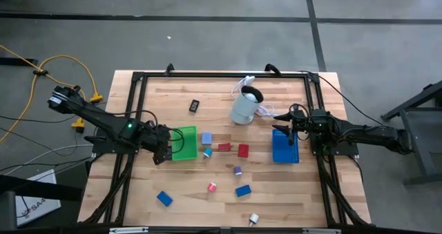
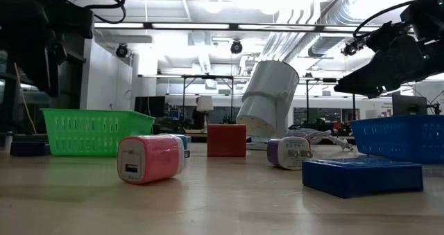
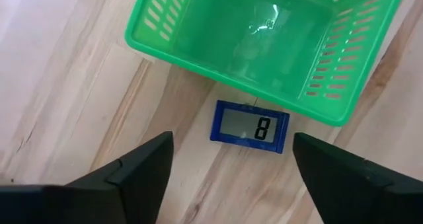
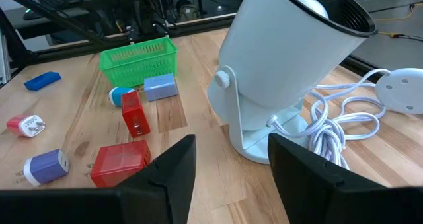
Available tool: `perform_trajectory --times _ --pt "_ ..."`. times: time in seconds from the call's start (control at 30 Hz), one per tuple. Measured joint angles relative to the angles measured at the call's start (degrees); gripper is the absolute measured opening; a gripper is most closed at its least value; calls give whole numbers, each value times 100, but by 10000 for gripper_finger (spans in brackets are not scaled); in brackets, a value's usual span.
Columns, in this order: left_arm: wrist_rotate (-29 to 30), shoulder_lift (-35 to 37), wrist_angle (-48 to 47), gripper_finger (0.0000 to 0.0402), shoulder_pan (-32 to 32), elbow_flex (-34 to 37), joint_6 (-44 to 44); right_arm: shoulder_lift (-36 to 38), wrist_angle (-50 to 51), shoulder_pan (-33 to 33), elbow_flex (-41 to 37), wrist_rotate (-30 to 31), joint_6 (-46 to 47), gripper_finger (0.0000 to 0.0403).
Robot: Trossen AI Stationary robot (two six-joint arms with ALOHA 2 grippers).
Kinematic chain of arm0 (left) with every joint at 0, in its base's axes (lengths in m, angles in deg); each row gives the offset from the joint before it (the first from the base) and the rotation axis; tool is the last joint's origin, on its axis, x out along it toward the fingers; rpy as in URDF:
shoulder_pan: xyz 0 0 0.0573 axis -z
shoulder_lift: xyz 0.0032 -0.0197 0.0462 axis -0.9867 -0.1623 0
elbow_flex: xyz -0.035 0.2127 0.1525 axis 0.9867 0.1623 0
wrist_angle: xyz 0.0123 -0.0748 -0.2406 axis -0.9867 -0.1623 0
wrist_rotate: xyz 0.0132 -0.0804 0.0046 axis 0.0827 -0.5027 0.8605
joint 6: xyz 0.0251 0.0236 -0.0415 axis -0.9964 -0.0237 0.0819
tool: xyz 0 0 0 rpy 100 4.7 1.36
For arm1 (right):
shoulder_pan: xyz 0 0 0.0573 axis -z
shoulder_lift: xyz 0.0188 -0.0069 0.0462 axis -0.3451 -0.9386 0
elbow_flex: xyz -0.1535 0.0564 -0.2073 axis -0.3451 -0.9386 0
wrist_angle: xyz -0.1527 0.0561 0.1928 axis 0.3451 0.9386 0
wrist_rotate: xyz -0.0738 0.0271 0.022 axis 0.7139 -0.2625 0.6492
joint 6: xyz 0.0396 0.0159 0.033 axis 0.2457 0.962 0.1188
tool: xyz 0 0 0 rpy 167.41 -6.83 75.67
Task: Pick & Place Office items
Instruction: Put the top left blue digital timer into the green bin
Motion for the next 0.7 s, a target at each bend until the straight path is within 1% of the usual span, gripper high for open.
perform_trajectory --times 0.2,0.37,0.53,0.7 --pt "-2 -37 4 333 181 0 124 1 0 1 2 0 0 175" --pt "63 -37 6 343 355 0 121 0 0 0 2 0 0 175" --pt "97 -114 50 344 534 0 -266 0 0 1 1 0 0 175" --pt "234 -403 153 345 757 0 -572 2 0 0 0 0 0 175"
